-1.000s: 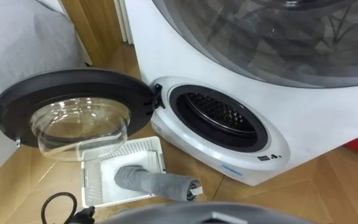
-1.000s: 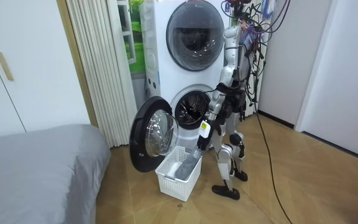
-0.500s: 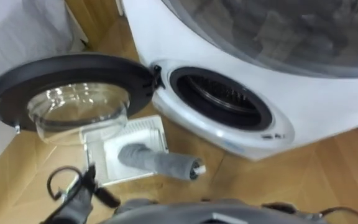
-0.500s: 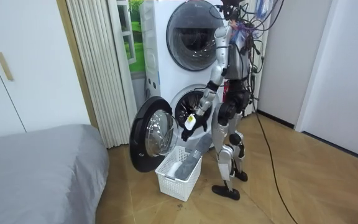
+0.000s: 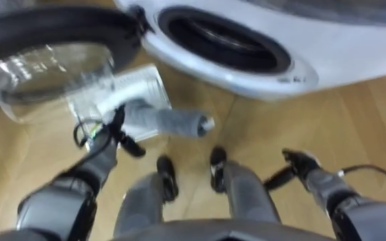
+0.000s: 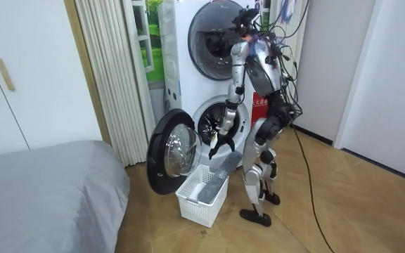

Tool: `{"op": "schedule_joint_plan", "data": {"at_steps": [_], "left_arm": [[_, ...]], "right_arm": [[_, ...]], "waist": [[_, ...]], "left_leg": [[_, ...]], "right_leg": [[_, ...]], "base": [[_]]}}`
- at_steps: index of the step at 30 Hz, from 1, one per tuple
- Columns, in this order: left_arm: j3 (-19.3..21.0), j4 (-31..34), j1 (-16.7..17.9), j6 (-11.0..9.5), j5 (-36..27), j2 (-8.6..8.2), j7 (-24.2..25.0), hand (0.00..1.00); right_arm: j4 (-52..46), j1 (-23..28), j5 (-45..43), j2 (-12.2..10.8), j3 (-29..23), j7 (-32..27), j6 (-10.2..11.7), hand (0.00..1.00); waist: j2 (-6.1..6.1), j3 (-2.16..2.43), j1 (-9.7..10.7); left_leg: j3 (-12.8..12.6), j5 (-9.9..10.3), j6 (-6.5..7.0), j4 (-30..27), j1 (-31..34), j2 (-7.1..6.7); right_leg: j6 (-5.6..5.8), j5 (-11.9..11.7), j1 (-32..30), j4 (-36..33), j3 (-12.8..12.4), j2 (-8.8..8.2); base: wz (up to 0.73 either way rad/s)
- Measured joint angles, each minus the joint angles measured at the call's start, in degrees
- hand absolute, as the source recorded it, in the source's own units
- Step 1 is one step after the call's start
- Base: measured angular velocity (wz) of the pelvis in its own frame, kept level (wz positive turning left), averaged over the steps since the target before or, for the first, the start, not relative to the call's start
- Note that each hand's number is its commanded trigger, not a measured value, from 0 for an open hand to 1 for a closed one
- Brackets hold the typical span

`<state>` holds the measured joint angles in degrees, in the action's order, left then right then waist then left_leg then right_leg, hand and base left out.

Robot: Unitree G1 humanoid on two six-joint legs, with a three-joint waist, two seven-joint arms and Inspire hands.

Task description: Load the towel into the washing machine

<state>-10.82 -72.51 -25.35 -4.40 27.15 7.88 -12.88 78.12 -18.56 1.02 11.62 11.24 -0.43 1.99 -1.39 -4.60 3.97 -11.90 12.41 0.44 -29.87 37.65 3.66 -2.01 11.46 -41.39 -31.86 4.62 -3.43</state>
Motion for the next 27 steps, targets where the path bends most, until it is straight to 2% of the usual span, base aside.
{"op": "schedule_joint_plan", "data": {"at_steps": [3, 5, 6, 7, 9, 12, 15, 18, 21, 27], "left_arm": [[-1.57, 0.09, -2.06, -0.18, 0.05, 0.33, -0.79, 0.00], [-4.32, 0.04, -3.93, -0.61, 0.11, 1.17, -2.34, 0.00], [-5.23, 0.05, -4.42, -0.66, 0.18, 1.35, -2.77, 0.00], [-6.46, 0.06, -5.57, -0.81, 1.58, 1.84, -3.08, 0.00], [-7.57, 0.16, -7.76, -0.99, 4.25, 2.75, -4.12, 0.00], [-8.71, 0.95, -8.81, -1.08, 5.18, 3.82, -5.65, 0.00], [-10.05, 2.23, -9.78, -1.22, 5.22, 4.80, -7.25, 0.00], [-12.00, 2.41, -10.45, -1.39, 6.44, 6.18, -8.64, 0.00], [-14.20, 2.42, -11.72, -2.30, 7.44, 6.86, -10.75, 0.00], [-15.01, 2.24, -13.26, -3.53, 11.02, 6.86, -14.04, 0.00]], "right_arm": [[-0.43, -1.84, 3.16, 0.04, 1.21, -0.20, 0.20, 0.00], [-0.78, -2.92, 6.25, 0.16, 1.89, -0.19, 1.22, 0.00], [-1.02, -3.03, 7.61, 0.22, 2.29, -0.19, 1.31, 0.00], [-1.67, -3.27, 10.46, 0.20, 3.03, -0.17, 1.76, 0.00], [-2.22, -4.50, 14.71, 0.18, 3.33, 0.23, 2.34, 0.00], [-2.48, -5.20, 19.22, 1.12, 4.45, 0.71, 3.08, 0.00], [-2.48, -5.58, 22.33, 1.22, 4.95, 1.35, 3.70, 0.00], [-2.50, -6.07, 24.61, 0.74, 5.67, 2.87, 4.02, 0.00], [-2.51, -6.87, 26.99, 0.74, 6.87, 3.14, 4.90, 0.00], [-2.52, -7.55, 28.02, 0.81, 7.76, 5.02, 6.17, 0.00]], "waist": [[0.00, -0.21, 0.50], [0.10, -0.70, 0.83], [0.05, -0.78, 1.04], [-0.01, -0.87, 1.19], [-0.15, -1.14, 2.05], [-0.10, -1.18, 2.62], [-0.11, -1.18, 2.86], [-0.12, -1.18, 3.99], [-0.14, -1.18, 5.38], [-0.36, -1.26, 7.28]], "left_leg": [[-0.28, 1.60, 0.20, -4.37, 5.54, 1.19], [-0.44, 3.68, 0.67, -10.08, 10.85, 3.11], [-0.41, 4.32, 0.74, -11.28, 12.04, 3.51], [-0.03, 5.20, 0.80, -14.04, 14.83, 3.70], [0.22, 6.47, 1.25, -18.36, 20.07, 3.83], [0.45, 7.27, 1.40, -22.65, 24.82, 4.73], [0.49, 7.62, 1.41, -25.23, 29.01, 4.97], [0.52, 7.84, 1.63, -27.73, 32.53, 5.42], [1.01, 8.59, 1.51, -30.37, 35.75, 5.73], [2.61, 10.14, 1.47, -34.34, 39.13, 5.71]], "right_leg": [[-0.28, 0.12, -5.33, -2.92, -0.01, 0.50], [-0.96, 0.45, -10.04, -6.58, 0.08, 1.19], [-1.18, 0.59, -11.30, -7.67, 0.07, 1.33], [-1.62, 1.09, -14.08, -10.05, 0.06, 1.33], [-1.72, 2.11, -19.65, -14.70, -0.12, 0.84], [-1.95, 2.35, -24.16, -18.23, 0.06, 0.89], [-2.18, 2.44, -28.53, -20.83, -0.05, 0.76], [-2.55, 2.66, -32.05, -23.30, 0.07, 0.62], [-2.83, 3.04, -35.07, -25.52, 0.30, 0.63], [-2.96, 3.94, -37.90, -28.55, 0.70, 0.75]], "base": [[-0.18], [-0.21], [-0.17], [-0.09], [-0.03], [-0.07], [0.00], [0.00], [-0.01], [-0.05]]}}
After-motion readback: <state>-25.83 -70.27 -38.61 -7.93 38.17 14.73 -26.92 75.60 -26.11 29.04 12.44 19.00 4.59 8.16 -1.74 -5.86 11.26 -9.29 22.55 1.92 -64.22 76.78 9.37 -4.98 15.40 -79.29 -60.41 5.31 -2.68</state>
